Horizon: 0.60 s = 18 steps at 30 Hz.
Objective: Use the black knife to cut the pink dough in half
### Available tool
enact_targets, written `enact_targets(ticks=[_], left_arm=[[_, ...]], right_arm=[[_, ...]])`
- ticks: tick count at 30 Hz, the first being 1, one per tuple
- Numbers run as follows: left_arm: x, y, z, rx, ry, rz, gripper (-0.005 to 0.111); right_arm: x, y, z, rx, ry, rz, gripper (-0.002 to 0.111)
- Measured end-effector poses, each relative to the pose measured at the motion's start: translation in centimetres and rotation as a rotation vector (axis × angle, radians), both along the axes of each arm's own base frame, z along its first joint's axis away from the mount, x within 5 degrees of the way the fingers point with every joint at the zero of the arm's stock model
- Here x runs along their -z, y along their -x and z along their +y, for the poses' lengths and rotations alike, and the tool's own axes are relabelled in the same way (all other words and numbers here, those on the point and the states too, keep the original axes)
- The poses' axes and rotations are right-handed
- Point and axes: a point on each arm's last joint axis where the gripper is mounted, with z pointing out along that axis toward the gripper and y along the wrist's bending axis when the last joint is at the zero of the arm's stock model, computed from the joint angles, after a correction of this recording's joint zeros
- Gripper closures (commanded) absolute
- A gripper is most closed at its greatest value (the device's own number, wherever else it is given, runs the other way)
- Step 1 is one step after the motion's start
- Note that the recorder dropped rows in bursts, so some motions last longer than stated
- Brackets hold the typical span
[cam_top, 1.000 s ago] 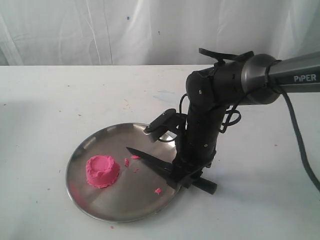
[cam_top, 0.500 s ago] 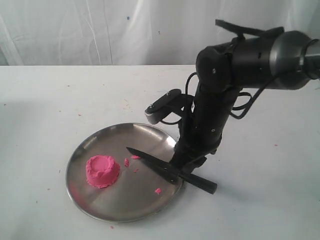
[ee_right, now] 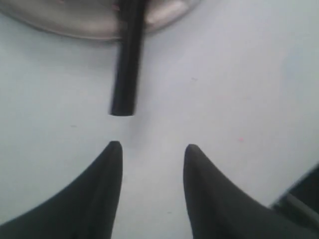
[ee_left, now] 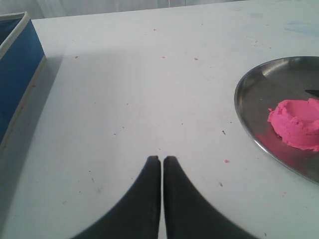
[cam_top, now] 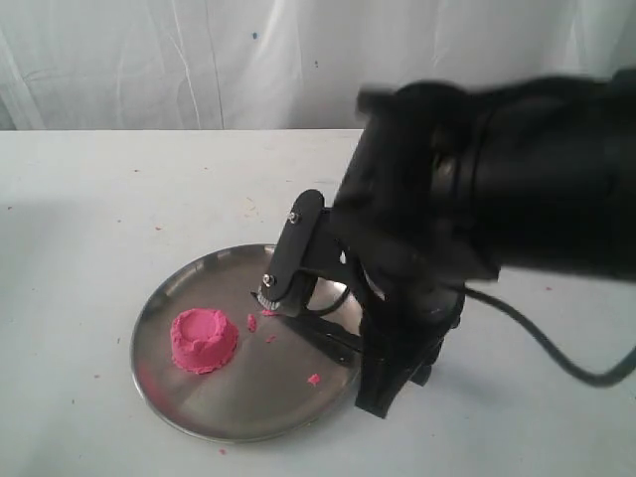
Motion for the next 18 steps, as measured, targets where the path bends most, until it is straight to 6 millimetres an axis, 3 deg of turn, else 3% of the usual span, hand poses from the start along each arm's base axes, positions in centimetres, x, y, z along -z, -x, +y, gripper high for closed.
enact_targets(ticks=[3, 10, 18], left_arm=[[0.0, 0.0, 0.0, 0.000, 0.000, 0.000, 0.098], [0.0, 0.0, 0.0, 0.000, 0.000, 0.000, 0.098], [0.0, 0.0, 0.0, 0.000, 0.000, 0.000, 0.098]], right_arm=[[1.5, 0.5, 0.5, -0.011, 0.077, -0.092, 0.070], [5.7, 1.5, 1.9, -0.073, 0.146, -0.047, 0.054], [8.9, 0.6, 2.7, -0.079, 0.224, -0.072, 0.054]])
